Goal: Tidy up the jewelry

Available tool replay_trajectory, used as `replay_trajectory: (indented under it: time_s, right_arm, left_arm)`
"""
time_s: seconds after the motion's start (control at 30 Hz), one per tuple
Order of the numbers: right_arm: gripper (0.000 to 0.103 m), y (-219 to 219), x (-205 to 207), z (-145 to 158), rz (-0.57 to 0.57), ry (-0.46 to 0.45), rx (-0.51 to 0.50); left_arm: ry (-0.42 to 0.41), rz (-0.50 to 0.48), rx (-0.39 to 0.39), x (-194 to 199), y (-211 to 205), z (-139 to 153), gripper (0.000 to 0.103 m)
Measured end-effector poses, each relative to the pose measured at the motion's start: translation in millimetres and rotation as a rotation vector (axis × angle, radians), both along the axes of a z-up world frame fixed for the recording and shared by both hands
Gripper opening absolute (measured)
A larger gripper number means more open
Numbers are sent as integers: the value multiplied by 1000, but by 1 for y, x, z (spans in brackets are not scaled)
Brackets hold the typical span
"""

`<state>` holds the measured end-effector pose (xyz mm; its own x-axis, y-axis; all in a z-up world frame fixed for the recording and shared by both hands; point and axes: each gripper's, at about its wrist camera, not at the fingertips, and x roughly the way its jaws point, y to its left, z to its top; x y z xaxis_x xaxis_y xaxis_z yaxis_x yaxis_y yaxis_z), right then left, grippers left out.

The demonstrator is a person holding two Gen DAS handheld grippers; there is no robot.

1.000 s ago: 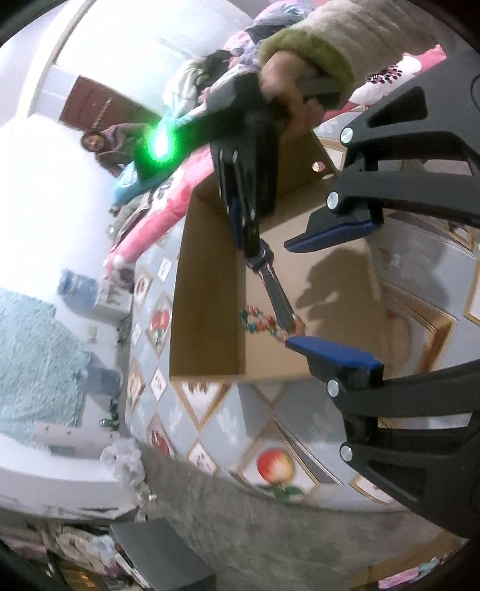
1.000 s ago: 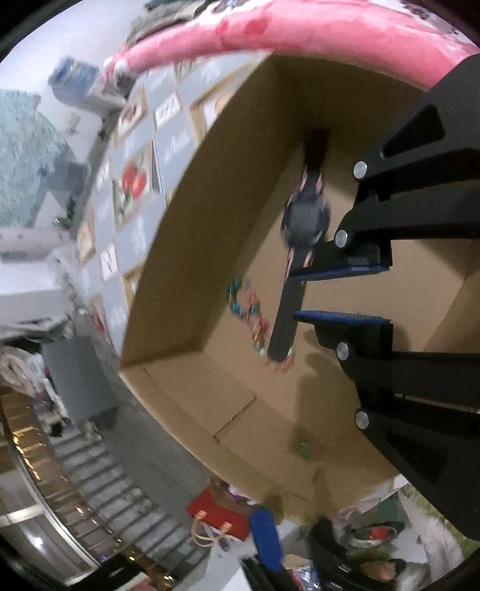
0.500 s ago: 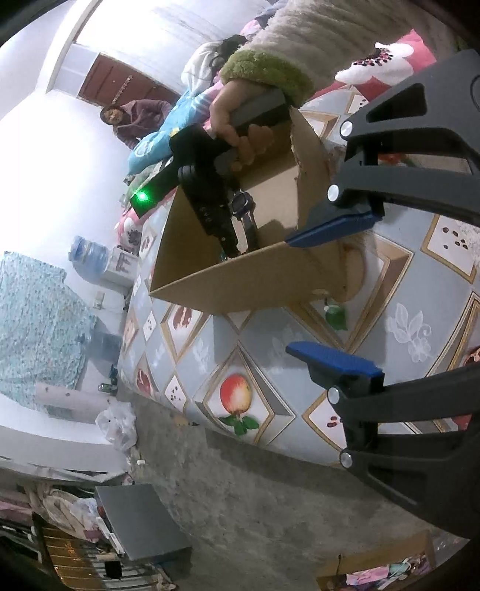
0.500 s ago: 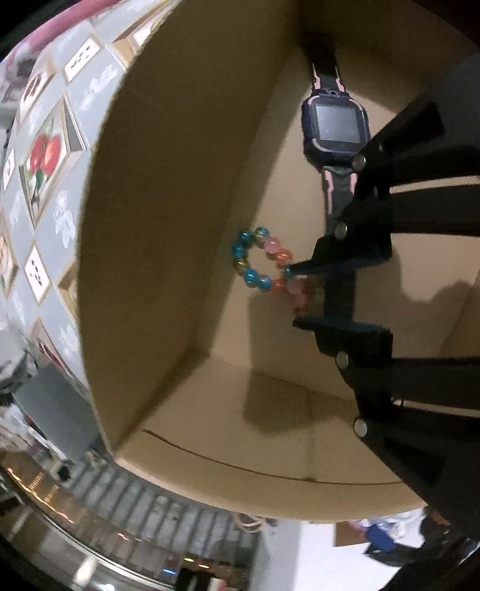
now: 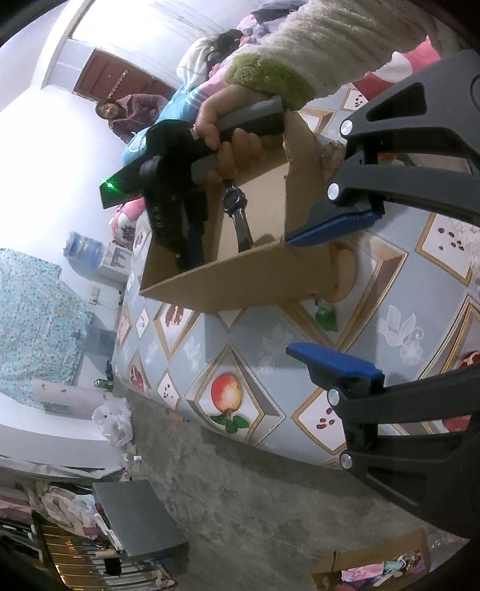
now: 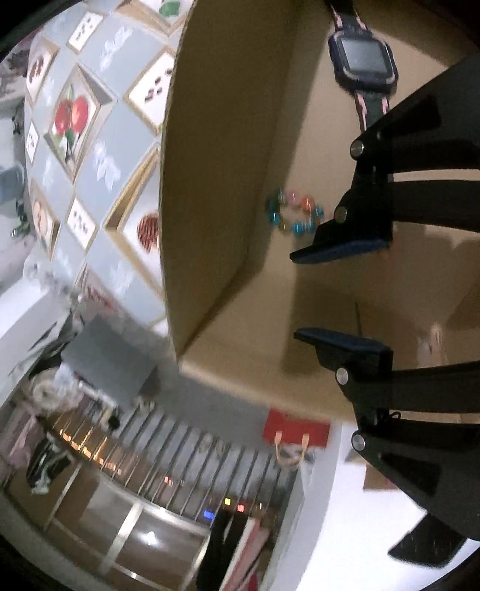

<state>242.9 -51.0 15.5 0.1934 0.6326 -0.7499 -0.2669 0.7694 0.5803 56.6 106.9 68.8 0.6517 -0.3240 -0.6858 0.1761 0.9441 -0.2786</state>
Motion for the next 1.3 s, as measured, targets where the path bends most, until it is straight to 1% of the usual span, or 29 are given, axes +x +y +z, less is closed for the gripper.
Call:
replay_trajectory:
  time_s: [0.03,0.1,0.17,0.27,0.3,0.37,0.53,0.63,0.73,0.87,0.93,1.1,1.23,1.3]
  right_arm:
    - [36,-1,-4,5,5,-11,8]
    - [36,-8,-11,16,14,-35,32]
    - [37,-12,-13,33,28,-74,50]
    - [43,-24,-26,60,36,-155,57]
    - [44,-28,-35,71,40,-189,66]
    - [45,-35,-47,84,39,-223,75]
    - [52,-53,-92,122,47,-342,91]
    - [57,-70,-116,144,37,-415,73]
    - [60,-96,-132,158,2,-453,57]
    - [62,-122,-152,162,-43,-473,14]
    - [62,-131,-165,156,-43,-467,12]
    - [63,-140,-206,124,-42,-411,22]
    - [67,-136,-237,93,-97,-416,-57]
    - [67,-133,-250,71,-122,-398,-114]
  left_arm:
    - [-4,-1,1,-1,-3,1,52]
    - [-12,-4,4,-3,-10,2,57]
    - [-28,-12,8,-6,-17,5,57]
    - [-50,-30,16,-9,-28,8,61]
    - [-58,-35,16,-11,-31,10,62]
    - [-71,-42,17,-14,-36,12,64]
    - [-99,-52,22,-22,-48,16,67]
    - [-116,-57,28,-27,-53,18,70]
    - [-130,-61,35,-32,-56,19,73]
    - [-144,-70,52,-40,-60,14,77]
    - [-144,-75,66,-44,-62,8,78]
    - [-109,-94,84,-47,-64,-10,80]
    - [-69,-113,112,-51,-70,-28,80]
    - [-56,-130,148,-54,-76,-39,81]
